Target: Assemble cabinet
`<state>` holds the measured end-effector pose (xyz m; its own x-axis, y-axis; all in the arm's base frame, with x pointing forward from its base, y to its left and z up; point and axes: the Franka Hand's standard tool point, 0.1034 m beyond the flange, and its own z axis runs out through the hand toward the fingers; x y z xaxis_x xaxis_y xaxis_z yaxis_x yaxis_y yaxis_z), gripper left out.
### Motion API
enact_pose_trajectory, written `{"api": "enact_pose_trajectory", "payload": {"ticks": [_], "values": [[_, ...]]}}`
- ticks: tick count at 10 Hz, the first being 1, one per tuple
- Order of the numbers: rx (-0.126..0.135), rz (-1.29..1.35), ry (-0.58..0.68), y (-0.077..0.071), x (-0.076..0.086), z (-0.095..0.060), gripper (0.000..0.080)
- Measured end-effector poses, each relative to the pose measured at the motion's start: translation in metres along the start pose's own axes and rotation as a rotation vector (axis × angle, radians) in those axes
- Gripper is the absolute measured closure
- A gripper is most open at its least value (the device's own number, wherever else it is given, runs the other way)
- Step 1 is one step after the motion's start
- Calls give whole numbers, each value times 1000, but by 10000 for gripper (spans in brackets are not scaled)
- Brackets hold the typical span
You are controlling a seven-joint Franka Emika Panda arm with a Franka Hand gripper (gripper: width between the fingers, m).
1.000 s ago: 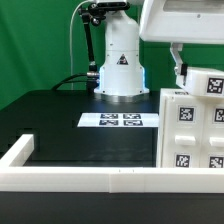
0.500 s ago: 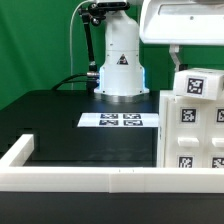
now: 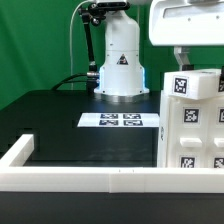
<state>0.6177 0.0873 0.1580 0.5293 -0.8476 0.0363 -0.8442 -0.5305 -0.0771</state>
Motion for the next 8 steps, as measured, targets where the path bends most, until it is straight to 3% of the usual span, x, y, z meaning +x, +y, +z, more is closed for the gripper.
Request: {"api": "enact_pose_trajectory", "payload": {"ticks": [3,8], "values": [[6,218,-13,0,0,0,243],[18,815,-39,0,0,1,243]]}}
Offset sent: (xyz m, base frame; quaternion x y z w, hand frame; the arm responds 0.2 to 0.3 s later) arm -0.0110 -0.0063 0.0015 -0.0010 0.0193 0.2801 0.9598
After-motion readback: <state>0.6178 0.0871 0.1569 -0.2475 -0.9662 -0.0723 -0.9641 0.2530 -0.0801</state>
